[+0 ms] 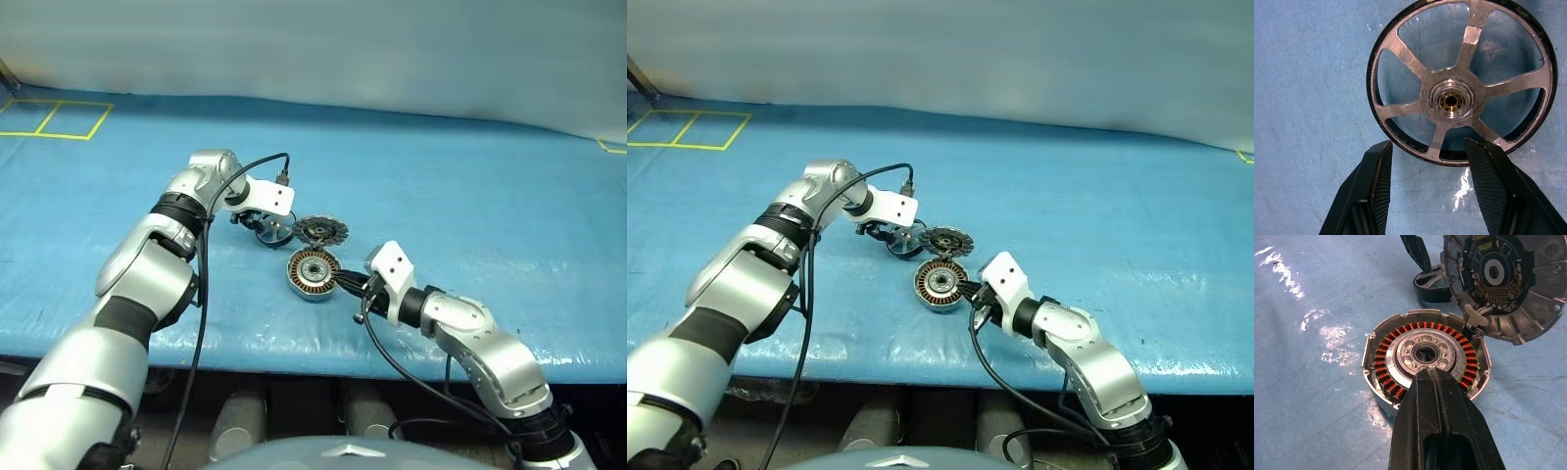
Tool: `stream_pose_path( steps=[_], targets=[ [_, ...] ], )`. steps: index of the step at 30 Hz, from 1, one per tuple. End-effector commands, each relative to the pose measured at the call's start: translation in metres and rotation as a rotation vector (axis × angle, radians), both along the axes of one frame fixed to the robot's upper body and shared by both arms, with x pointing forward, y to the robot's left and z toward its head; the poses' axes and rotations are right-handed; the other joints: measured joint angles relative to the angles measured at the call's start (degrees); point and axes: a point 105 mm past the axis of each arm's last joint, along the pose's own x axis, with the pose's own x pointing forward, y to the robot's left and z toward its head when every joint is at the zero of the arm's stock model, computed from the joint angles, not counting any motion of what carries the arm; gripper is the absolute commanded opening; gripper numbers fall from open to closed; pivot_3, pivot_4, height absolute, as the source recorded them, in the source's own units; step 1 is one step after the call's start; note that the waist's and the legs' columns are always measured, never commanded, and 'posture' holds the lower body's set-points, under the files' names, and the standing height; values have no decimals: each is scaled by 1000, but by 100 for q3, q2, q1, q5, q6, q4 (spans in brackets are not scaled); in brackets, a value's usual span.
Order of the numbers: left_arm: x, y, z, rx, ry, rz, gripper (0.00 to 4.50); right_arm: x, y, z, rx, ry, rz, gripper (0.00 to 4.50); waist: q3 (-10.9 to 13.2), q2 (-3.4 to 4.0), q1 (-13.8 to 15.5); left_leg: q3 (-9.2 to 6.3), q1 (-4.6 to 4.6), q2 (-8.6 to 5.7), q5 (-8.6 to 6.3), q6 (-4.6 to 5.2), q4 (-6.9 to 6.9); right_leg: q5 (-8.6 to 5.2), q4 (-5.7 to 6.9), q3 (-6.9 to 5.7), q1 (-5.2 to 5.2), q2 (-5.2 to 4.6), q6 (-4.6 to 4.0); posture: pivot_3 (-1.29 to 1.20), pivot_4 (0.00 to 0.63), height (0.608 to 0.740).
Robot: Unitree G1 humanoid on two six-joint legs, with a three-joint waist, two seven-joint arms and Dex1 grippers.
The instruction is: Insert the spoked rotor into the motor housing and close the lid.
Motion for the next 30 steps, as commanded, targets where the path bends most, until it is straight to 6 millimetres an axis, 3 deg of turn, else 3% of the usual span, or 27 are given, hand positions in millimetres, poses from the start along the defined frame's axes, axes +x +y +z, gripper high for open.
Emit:
stream_pose_path(
  steps=[1, 7, 12, 15, 30],
  targets=[
    [-4, -6, -5, -19, 11, -33, 2349, 1, 1, 7, 1, -32, 11, 0, 0, 0, 1, 0, 0, 0, 0, 0, 0, 0, 0, 0, 1, 0, 0, 0, 150, 740],
    [-5, -3, -7, -30, 22, -17, 649, 3, 0, 8, -5, -38, 2, 0, -1, 1, 3, 0, 0, 0, 0, 0, 2, 1, 4, 1, 0, 0, 0, 0, 150, 740],
    [-5, 2, -9, -37, 25, -14, 649, 5, 0, 9, -4, -44, -3, 0, -1, 1, 3, 1, 4, -1, 0, 0, 11, -1, 24, 2, -1, 0, -3, 0, 150, 740],
    [-5, 4, -8, -54, 19, -9, 297, 6, 0, 9, -2, -46, -6, 0, 0, 1, -6, 1, 12, -1, 0, 0, 14, -7, 44, 2, -4, 0, -10, 0, 150, 740],
    [7, 29, 11, -70, -164, 0, 288, 8, 3, 7, 6, -49, 0, 0, 0, 0, -40, -1, 13, 0, 2, 1, 20, -9, 62, 2, -9, 1, -13, 0, 150, 740]
  ],
)
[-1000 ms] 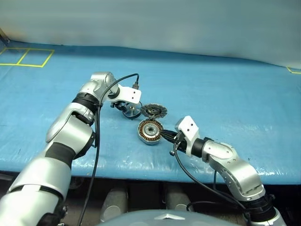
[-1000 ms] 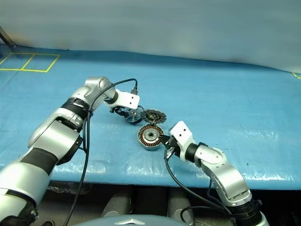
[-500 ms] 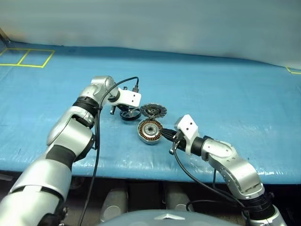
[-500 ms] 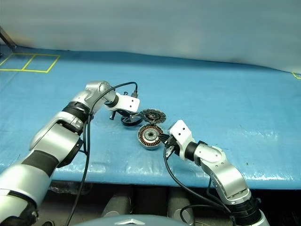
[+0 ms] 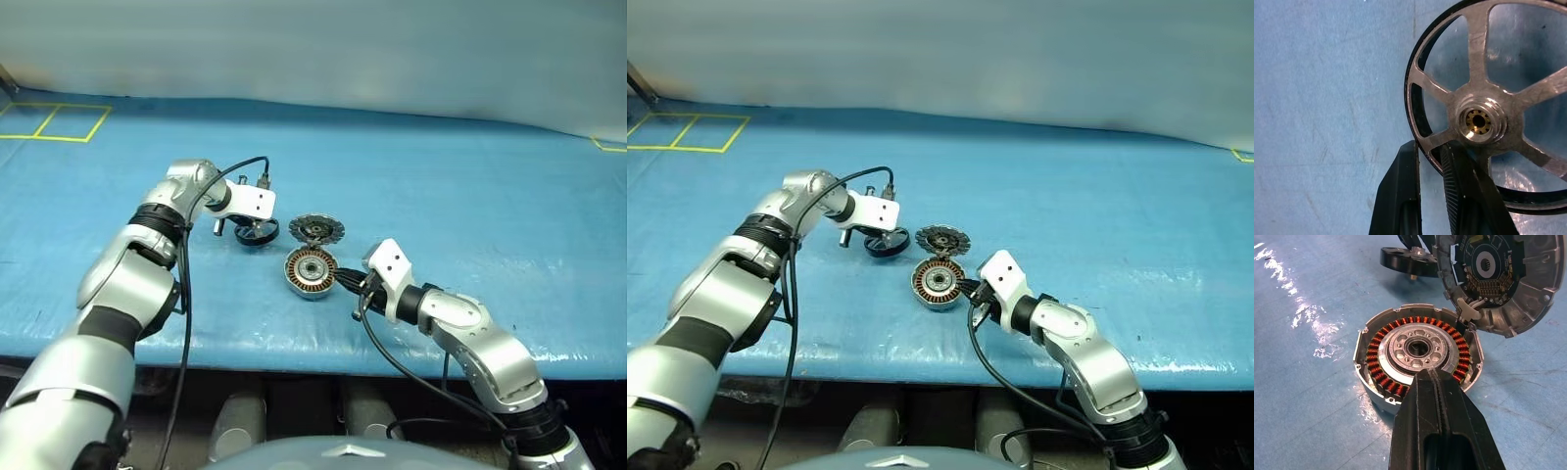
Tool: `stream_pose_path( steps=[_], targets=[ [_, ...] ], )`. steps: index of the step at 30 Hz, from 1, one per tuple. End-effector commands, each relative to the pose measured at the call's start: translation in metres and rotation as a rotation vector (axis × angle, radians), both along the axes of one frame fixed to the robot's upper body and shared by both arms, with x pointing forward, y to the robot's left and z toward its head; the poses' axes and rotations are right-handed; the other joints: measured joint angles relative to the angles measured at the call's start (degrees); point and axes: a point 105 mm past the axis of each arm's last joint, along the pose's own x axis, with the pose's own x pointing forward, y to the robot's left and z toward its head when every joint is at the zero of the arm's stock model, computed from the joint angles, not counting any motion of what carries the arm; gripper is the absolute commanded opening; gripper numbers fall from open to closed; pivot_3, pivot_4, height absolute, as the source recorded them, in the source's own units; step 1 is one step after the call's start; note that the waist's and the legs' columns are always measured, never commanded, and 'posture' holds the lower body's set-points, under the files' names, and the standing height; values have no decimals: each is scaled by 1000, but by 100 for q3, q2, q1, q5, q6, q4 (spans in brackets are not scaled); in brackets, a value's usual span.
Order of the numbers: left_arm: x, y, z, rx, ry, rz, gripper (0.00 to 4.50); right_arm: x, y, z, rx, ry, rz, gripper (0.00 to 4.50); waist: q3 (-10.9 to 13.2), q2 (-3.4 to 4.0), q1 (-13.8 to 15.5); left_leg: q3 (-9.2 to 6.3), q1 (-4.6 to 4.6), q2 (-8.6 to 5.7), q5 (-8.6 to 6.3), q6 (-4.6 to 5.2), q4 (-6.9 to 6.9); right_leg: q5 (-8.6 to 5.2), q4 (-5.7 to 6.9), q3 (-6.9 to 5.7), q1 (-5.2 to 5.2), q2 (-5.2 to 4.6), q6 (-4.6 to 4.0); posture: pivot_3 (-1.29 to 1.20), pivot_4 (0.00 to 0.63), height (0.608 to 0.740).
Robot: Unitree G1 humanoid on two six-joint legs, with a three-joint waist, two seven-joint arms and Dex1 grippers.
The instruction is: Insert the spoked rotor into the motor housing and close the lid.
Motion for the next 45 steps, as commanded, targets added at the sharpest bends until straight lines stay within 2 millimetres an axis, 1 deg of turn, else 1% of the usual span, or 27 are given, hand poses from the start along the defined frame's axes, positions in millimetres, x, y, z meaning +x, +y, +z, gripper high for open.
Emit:
stream_pose_path(
  steps=[1, 4, 9, 11, 12, 16, 18, 21, 23, 26, 30, 33, 38, 43, 45],
  targets=[
    [4, -2, 13, -27, -81, -35, 288, 3, 5, 11, 18, -55, 16, 0, 0, 0, 3, 0, 0, 0, 0, 0, 0, 0, -1, 0, 0, 0, 0, 0, 150, 740],
    [2, 0, 12, -47, -101, -37, 288, 3, 5, 10, 17, -56, 18, 0, 0, 0, 2, 0, 0, 0, 0, 0, 0, 0, -1, 0, 0, 0, 0, 0, 150, 740],
    [-3, 5, 5, -53, -64, -26, 288, 3, 8, 9, 19, -54, 33, 0, 0, 0, 3, -1, 1, 0, 0, 0, 0, 0, 1, 0, 0, 0, 0, 0, 150, 740],
    [-2, 6, 5, -48, -65, -18, 1026, 3, 8, 9, 17, -54, 37, 0, 0, 0, 2, -1, 1, 0, 0, 0, 0, 0, 1, 0, 1, 0, 0, 0, 150, 740],
    [0, 6, 8, -58, -87, 0, 1280, 3, 8, 9, 14, -53, 39, 0, 0, 0, 2, 0, 1, 0, 0, 0, 0, 0, 1, 0, 0, 0, 0, 0, 150, 740],
    [8, 0, 19, -101, -149, 32, 2579, 3, 8, 8, 9, -53, 44, 0, 0, 0, 1, -1, 1, 0, 0, 0, 0, 0, 1, 0, 0, 0, 0, 0, 150, 740],
    [9, -3, 24, -99, -164, 11, 2579, 3, 8, 8, 6, -54, 44, 0, 0, 0, 1, -1, 1, 0, 0, 0, 0, 0, 1, 0, 0, 0, 1, 0, 150, 740],
    [5, -14, 30, -108, -158, -47, 2579, 3, 6, 7, -2, -52, 41, 0, 0, 0, 1, 0, 1, 0, 0, 0, 0, 0, 1, 0, 0, 0, 1, 0, 150, 740],
    [2, -17, 32, -107, -159, -71, 2579, 3, 6, 6, -7, -50, 38, 0, 0, 0, 3, -1, 0, 0, 0, 0, 0, 0, 1, 0, 0, 0, 0, 0, 150, 740],
    [-8, -26, 35, -88, -129, -150, 2579, 2, 5, 5, -8, -47, 39, 0, 0, 0, 2, 0, 1, 0, 0, 0, 0, 0, 0, 0, 0, 0, 0, 0, 150, 740],
    [-15, -28, 39, -72, -125, -188, 2579, 2, 5, 5, -10, -46, 39, 0, 0, 1, -8, 0, 2, 0, 0, -1, 0, -1, 1, 1, -1, 0, -2, 0, 150, 740],
    [-19, -27, 40, -58, -122, -197, 2579, 2, 5, 5, -12, -45, 40, 0, 0, 1, -6, 0, 3, 1, 0, 0, 0, -2, 2, 1, 0, 0, -3, 0, 150, 740],
    [-23, -18, 38, -27, -98, -189, 2579, 2, 4, 3, -19, -40, 41, 0, 0, 1, -5, 0, 2, 1, 0, 0, 0, -3, 2, 2, -1, 0, -5, 0, 150, 740],
    [-27, -8, 29, 32, -69, -195, 2579, 3, 5, 3, -26, -39, 48, 0, 0, 1, -3, 0, 2, 1, 0, 0, 0, -4, 2, 1, -1, 0, -7, 0, 150, 740],
    [-27, -7, 27, 42, -69, -194, 2579, 3, 5, 2, -28, -39, 49, 0, 0, 1, -2, 0, 2, 0, 0, 0, 0, -17, 2, 1, -1, 0, -28, 0, 150, 740]
  ],
)
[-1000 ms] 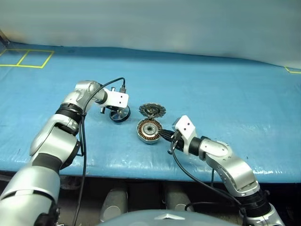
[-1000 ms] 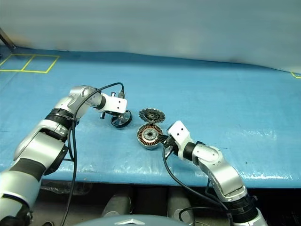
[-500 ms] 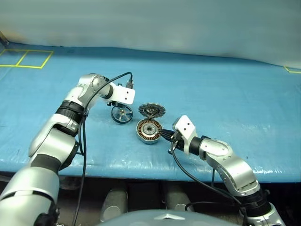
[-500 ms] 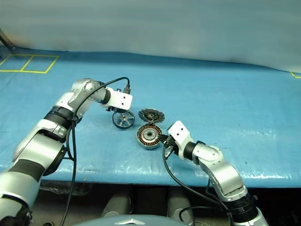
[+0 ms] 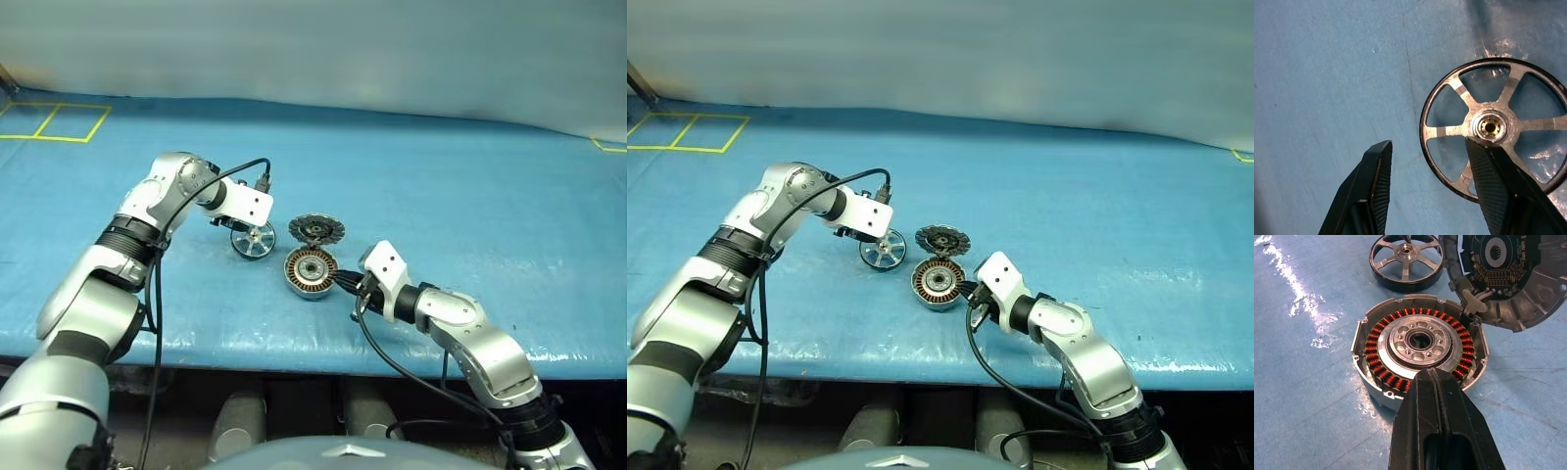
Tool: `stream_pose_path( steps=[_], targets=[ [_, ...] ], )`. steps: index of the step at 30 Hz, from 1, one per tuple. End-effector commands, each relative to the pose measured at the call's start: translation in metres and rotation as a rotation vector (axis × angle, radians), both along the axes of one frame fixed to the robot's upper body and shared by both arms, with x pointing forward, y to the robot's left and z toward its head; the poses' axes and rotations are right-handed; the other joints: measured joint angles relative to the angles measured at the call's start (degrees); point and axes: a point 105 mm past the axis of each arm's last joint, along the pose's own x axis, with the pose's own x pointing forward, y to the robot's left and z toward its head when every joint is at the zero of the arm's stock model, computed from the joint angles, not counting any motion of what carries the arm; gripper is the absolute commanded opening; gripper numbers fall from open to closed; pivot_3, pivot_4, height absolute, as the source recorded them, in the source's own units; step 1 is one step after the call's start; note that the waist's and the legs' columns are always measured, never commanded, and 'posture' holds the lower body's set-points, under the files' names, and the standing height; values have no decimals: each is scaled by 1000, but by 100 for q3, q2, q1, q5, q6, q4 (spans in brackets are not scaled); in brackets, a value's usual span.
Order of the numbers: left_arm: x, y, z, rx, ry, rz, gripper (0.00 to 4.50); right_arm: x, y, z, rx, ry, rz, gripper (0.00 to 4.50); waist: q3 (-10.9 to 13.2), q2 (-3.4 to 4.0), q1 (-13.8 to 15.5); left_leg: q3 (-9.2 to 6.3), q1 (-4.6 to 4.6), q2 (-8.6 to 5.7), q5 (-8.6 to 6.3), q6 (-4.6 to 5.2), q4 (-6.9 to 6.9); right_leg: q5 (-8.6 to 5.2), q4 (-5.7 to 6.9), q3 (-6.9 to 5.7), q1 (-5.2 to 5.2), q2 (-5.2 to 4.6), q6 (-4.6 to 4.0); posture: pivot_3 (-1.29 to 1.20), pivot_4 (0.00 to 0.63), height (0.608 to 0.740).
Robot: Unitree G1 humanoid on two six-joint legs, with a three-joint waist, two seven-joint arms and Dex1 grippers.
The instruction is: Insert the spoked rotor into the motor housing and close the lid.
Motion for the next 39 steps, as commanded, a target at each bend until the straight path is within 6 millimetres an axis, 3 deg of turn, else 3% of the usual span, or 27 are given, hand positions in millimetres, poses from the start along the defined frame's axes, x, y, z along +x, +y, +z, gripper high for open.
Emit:
stream_pose_path(
  steps=[1, 22, 39],
  targets=[
    [0, -1, 4, 15, -24, -19, 2579, 1, 4, 8, 4, -39, 21, 0, 0, 0, 2, 0, 0, 0, 0, 0, 0, 0, 0, 0, 0, 0, 0, 0, 150, 740],
    [-3, -1, 23, -28, -41, -13, 2579, 1, 3, 6, -9, -37, 23, 0, 0, 0, -2, 0, 1, 0, 0, 0, 0, -1, 1, 0, 0, 0, -2, 0, 150, 740],
    [-16, 5, 1, 26, 45, 6, 2579, 2, 4, 6, -22, -37, 38, 0, 0, 1, -1, 0, 0, 0, 0, 0, 0, -2, 1, 0, 0, 0, -4, 0, 150, 740]
  ],
)
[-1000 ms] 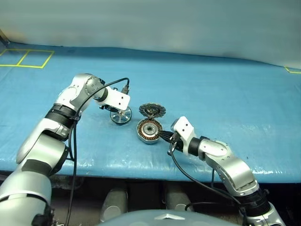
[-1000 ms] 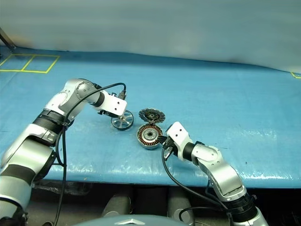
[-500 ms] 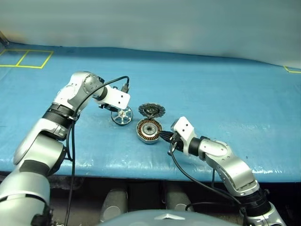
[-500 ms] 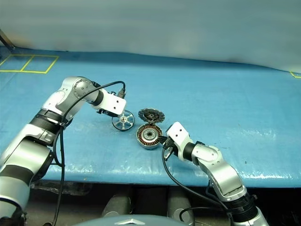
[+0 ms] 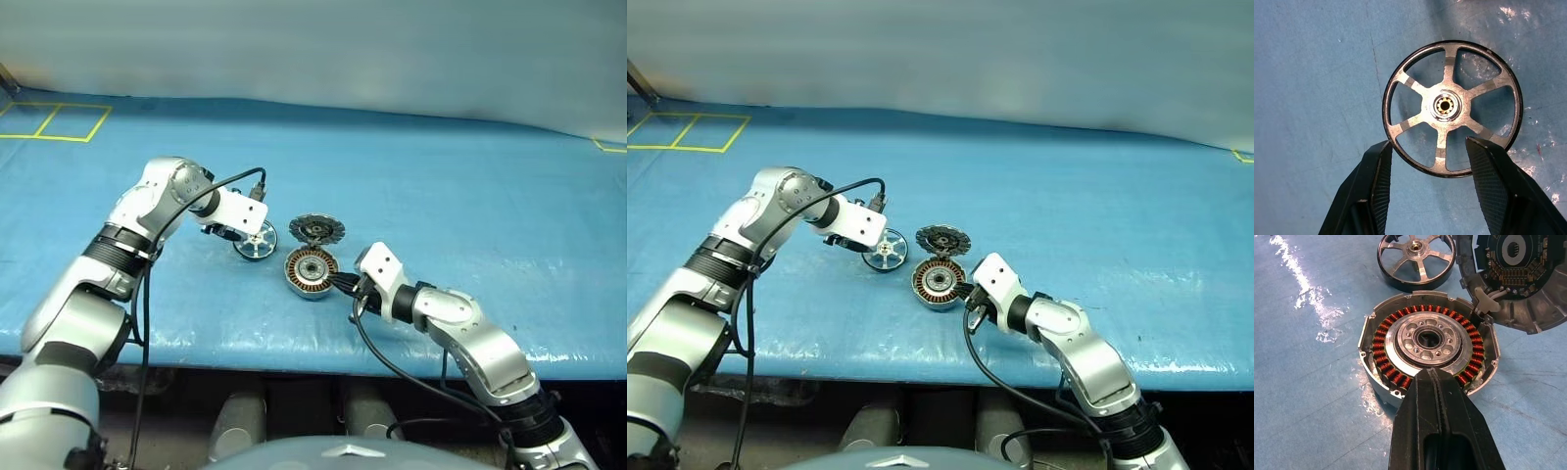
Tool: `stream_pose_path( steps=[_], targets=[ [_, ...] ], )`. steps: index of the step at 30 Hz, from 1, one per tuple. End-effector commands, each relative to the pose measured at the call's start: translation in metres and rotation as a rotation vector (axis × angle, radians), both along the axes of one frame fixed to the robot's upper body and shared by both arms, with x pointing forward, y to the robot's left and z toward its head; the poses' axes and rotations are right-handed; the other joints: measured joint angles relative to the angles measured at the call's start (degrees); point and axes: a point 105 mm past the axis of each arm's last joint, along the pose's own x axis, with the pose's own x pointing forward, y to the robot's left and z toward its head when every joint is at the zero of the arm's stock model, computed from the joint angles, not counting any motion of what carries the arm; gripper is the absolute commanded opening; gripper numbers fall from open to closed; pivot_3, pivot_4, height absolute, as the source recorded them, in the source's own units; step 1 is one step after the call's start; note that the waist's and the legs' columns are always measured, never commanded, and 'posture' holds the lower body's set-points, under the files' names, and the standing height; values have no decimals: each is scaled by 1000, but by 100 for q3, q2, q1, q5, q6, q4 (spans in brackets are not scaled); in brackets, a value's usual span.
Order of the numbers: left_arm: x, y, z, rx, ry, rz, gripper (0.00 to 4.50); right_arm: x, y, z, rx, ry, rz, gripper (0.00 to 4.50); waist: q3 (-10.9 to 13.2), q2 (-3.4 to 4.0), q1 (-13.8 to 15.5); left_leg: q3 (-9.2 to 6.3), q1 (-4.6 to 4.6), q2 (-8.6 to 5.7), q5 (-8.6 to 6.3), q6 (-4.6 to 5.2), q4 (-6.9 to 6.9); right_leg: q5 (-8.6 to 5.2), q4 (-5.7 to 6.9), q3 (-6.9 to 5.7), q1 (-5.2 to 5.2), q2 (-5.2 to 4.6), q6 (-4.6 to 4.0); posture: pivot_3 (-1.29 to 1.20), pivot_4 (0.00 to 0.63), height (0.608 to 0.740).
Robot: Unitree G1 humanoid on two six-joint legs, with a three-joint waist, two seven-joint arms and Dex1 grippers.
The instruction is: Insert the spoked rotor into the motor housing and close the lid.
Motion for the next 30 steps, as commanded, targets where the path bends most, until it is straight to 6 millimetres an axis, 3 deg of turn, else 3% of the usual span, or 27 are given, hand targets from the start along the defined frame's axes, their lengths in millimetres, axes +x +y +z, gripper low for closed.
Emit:
stream_pose_path(
  steps=[1, 20, 23, 30],
  targets=[
    [0, 0, 2, -3, -14, -4, 2579, 2, 0, 7, 6, -34, 4, 0, 0, 0, 0, 0, 0, 0, 0, 0, 0, 0, 0, 0, 0, 0, 0, 0, 150, 740],
    [-1, 13, -19, 34, 35, 43, 2579, 3, 0, 6, 10, -34, -10, 0, 0, 0, 0, 0, 0, 0, 0, 0, 0, 0, 0, 0, 0, 0, 0, 0, 150, 740],
    [-1, 12, -24, 32, 43, 50, 1667, 4, 0, 6, 10, -37, -13, 0, 0, 0, 1, 0, 0, 0, 0, 0, 0, 0, 0, 0, 0, 0, 0, 0, 150, 740],
    [-5, 13, -30, 28, 64, 58, 1667, 4, 0, 6, 8, -40, -18, 0, -1, 2, -1, 0, 4, 0, 0, 0, 0, -1, 3, 0, 2, 0, -1, 0, 150, 740]
  ],
)
